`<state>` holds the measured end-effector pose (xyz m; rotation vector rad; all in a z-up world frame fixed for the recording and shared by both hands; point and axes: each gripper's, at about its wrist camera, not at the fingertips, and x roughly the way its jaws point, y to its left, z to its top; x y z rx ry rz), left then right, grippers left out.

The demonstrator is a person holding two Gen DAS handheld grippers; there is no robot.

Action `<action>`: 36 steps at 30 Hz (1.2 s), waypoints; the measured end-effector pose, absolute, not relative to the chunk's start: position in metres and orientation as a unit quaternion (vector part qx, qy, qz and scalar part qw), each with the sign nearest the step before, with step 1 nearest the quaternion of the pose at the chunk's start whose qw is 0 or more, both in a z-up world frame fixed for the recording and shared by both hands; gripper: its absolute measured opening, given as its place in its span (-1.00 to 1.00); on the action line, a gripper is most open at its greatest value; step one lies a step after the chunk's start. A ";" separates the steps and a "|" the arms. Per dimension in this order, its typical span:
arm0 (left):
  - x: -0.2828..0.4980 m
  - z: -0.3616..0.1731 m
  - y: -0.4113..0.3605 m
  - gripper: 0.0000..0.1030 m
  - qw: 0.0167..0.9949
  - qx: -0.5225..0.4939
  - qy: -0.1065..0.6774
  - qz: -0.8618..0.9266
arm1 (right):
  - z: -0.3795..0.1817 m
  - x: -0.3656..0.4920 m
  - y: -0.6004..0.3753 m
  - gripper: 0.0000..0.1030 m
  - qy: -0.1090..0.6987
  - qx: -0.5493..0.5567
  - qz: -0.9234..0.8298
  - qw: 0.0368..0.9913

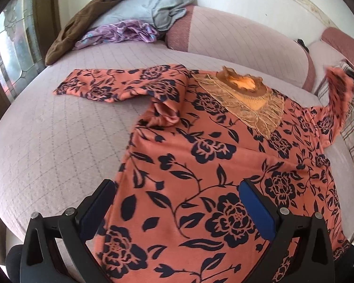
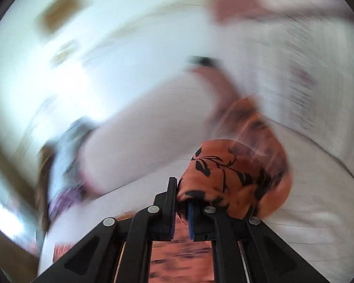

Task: Fold small clothes

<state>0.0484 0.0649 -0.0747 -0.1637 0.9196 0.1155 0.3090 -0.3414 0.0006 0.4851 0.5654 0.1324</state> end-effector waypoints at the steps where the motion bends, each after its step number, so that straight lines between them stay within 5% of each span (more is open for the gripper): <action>1: 0.046 -0.074 0.068 1.00 0.892 -0.081 0.442 0.057 | 0.002 0.305 -0.312 -0.74 0.277 0.220 0.093 0.931; 2: 0.044 -0.073 0.071 1.00 0.891 -0.083 0.442 0.059 | -0.007 0.305 -0.273 -0.59 0.299 0.197 0.129 0.925; 4: 0.040 -0.072 0.079 1.00 0.891 -0.085 0.442 0.061 | -0.048 0.308 -0.214 1.00 0.360 0.165 0.180 0.901; 8: 0.033 -0.068 0.094 1.00 0.894 -0.079 0.436 0.071 | -0.131 0.289 -0.174 0.97 0.441 0.173 0.214 0.854; 15: 0.088 -0.055 0.061 1.00 0.899 -0.059 0.432 0.026 | -0.143 0.242 -0.239 0.99 0.404 0.225 0.169 0.870; 21: 0.176 -0.047 -0.081 0.99 0.890 0.134 0.431 -0.056 | -0.162 0.218 -0.279 0.99 0.384 0.280 0.134 0.870; 28: 0.256 -0.110 -0.201 0.79 0.831 0.323 0.448 -0.060 | -0.154 0.223 -0.300 0.99 0.344 0.340 0.154 0.862; 29: 0.264 -0.120 -0.207 0.61 0.822 0.340 0.453 -0.054 | -0.154 0.224 -0.302 0.99 0.344 0.343 0.155 0.860; 30: 0.275 -0.128 -0.208 -0.10 0.815 0.344 0.463 -0.051 | -0.155 0.226 -0.305 0.99 0.344 0.351 0.155 0.857; 31: 0.283 -0.129 -0.202 -0.58 0.816 0.324 0.476 -0.051 | -0.156 0.227 -0.308 0.99 0.344 0.356 0.154 0.855; 32: 0.292 -0.124 -0.187 -0.86 0.824 0.276 0.492 -0.047 | -0.154 0.230 -0.310 0.99 0.343 0.361 0.152 0.854; 36: 0.291 -0.081 -0.067 -0.87 0.888 -0.040 0.458 0.008 | -0.156 0.230 -0.311 0.99 0.338 0.368 0.152 0.853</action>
